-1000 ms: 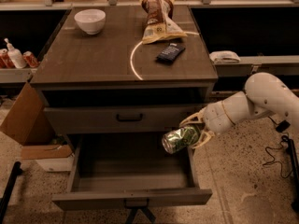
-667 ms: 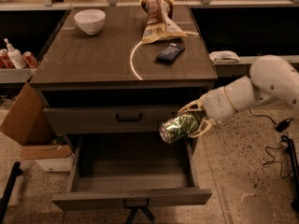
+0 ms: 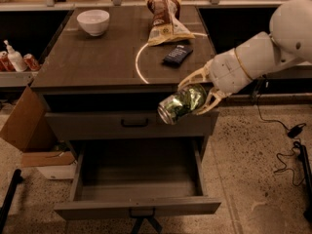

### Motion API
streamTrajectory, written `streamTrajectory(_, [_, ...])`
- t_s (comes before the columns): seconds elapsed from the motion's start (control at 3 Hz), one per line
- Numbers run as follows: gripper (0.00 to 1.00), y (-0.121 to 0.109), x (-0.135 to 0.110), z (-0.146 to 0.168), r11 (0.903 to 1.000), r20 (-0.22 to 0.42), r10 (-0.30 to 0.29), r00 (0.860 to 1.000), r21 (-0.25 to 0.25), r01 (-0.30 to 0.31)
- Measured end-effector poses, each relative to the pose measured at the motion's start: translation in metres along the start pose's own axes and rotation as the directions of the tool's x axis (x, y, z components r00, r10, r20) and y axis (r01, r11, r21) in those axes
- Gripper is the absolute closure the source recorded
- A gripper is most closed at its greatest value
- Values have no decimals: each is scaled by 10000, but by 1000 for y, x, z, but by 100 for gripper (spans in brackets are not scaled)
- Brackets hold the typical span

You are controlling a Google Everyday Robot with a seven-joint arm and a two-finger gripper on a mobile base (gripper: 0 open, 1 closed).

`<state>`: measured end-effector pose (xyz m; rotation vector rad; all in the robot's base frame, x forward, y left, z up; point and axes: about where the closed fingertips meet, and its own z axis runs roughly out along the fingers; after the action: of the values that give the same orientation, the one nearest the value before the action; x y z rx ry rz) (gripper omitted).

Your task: Pick green can from middle drawer and place on counter

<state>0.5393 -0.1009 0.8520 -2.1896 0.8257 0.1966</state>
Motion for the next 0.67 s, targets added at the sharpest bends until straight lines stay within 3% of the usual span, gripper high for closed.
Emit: streamTrajectory(0.67, [100,-18,1,0,9998,186,125,9997,132,-127])
